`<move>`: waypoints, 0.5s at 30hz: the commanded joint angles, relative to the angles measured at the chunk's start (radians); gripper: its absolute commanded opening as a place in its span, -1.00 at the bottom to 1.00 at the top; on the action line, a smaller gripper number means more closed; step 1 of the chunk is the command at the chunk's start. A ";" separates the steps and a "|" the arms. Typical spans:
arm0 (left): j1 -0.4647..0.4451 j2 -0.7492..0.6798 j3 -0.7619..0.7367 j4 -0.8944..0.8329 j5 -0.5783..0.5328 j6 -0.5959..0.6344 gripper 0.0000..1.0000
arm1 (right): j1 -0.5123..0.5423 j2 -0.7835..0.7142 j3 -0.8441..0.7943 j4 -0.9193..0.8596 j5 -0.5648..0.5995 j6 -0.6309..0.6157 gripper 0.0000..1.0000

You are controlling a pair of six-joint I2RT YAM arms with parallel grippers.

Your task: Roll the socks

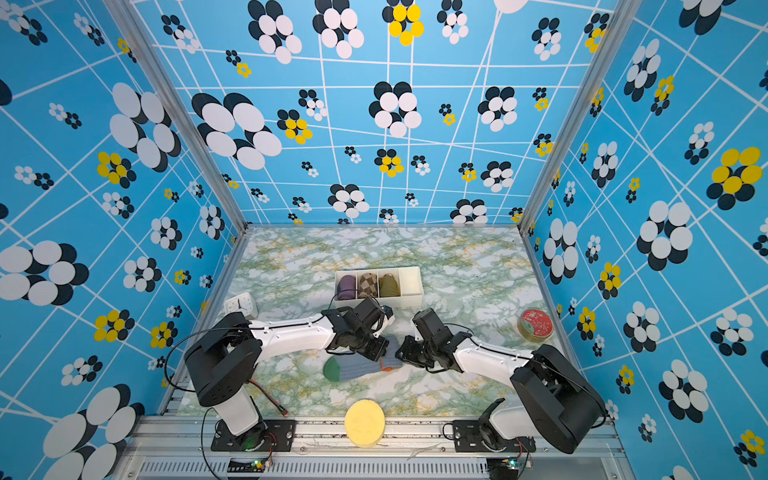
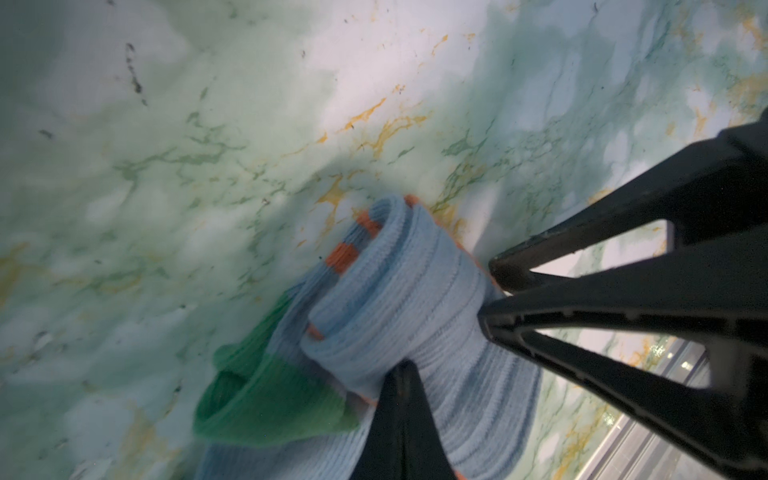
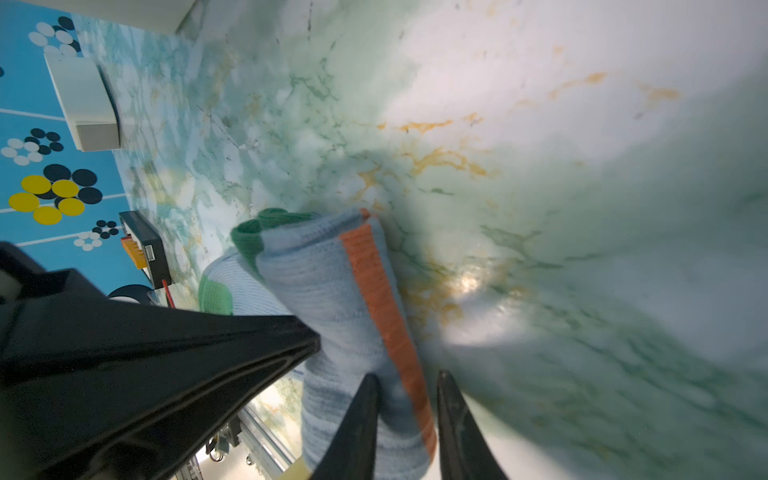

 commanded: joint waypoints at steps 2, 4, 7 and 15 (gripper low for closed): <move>0.011 0.025 -0.036 -0.008 0.008 -0.012 -1.00 | -0.006 0.016 -0.015 0.028 -0.026 0.008 -0.46; 0.014 0.027 -0.045 0.000 0.012 -0.015 -1.00 | -0.007 0.017 -0.017 0.031 -0.029 0.009 -0.45; 0.024 0.027 -0.064 0.016 0.019 -0.018 -1.00 | -0.006 0.017 -0.021 0.038 -0.032 0.009 -0.44; 0.044 0.030 -0.116 0.073 0.043 -0.037 -1.00 | -0.007 0.017 -0.038 0.088 -0.051 0.025 -0.39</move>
